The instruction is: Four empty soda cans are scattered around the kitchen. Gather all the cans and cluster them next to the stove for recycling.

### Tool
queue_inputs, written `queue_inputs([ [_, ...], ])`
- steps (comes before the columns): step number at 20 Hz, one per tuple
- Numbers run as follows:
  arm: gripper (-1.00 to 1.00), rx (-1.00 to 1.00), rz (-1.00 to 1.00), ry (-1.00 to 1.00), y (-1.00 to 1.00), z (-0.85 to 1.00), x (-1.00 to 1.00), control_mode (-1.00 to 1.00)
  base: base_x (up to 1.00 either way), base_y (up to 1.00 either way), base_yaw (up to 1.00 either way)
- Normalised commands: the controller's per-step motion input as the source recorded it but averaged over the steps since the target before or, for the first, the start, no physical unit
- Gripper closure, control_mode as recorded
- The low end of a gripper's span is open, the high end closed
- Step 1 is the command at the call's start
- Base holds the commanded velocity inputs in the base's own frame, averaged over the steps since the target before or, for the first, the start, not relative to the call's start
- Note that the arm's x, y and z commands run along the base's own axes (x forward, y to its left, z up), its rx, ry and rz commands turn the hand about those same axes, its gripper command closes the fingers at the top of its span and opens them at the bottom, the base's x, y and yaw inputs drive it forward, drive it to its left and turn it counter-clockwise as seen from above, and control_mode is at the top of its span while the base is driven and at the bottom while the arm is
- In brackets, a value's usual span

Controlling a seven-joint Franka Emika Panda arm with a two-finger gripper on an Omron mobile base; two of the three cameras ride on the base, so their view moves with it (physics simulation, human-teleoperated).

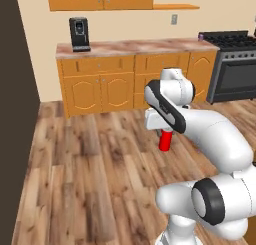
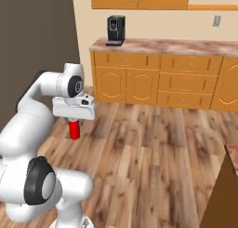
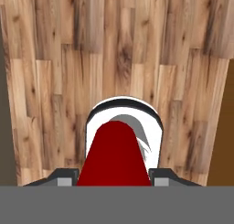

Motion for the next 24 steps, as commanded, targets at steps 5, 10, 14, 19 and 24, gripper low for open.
queue_inputs([
  [5,1.00,0.00,0.00,0.00,0.00,0.00,0.00,1.00,1.00,-0.09,0.00],
  [10,1.00,0.00,0.00,0.00,0.00,0.00,0.00,1.00,1.00,-0.07,0.00],
  [14,1.00,0.00,0.00,0.00,0.00,0.00,0.00,1.00,1.00,-0.15,0.00],
  [19,1.00,0.00,0.00,0.00,0.00,0.00,0.00,1.00,1.00,-0.19,0.00],
  [24,1.00,0.00,0.00,0.00,0.00,0.00,0.00,1.00,1.00,-0.37,0.01],
])
